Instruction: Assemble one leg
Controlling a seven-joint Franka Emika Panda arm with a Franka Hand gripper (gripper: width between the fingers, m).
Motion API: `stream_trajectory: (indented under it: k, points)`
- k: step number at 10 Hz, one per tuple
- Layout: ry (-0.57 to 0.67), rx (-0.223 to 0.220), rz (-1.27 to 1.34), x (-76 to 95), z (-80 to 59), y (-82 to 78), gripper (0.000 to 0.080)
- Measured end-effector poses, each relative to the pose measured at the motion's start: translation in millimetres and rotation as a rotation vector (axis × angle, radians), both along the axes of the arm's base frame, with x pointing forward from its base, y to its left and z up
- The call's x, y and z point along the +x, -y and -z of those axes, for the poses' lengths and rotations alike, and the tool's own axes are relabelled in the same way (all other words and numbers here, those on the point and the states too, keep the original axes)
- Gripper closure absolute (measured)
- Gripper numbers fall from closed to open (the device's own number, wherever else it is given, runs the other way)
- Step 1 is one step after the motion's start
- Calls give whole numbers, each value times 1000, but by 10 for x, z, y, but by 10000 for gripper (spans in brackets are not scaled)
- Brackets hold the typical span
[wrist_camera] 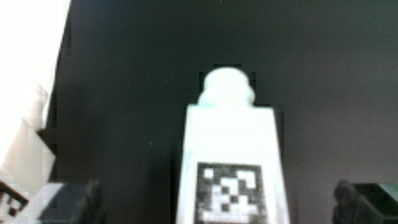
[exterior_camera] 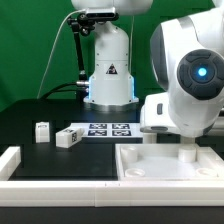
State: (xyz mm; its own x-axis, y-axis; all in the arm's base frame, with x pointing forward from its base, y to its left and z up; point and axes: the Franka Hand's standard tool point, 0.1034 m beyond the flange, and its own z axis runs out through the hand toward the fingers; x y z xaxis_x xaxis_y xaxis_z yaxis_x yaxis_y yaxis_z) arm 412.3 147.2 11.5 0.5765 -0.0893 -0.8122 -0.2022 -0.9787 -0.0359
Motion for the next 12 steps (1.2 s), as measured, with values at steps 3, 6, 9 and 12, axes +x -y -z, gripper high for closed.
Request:
stream_trajectory:
  k: [3, 6, 9, 12]
  points:
    - [-4, -1, -2, -30, 25, -10, 150]
    - [3, 0, -2, -17, 31, -20, 378]
    - [3, 0, -2, -17, 31, -20, 511]
    - [3, 0, -2, -17, 31, -20, 511]
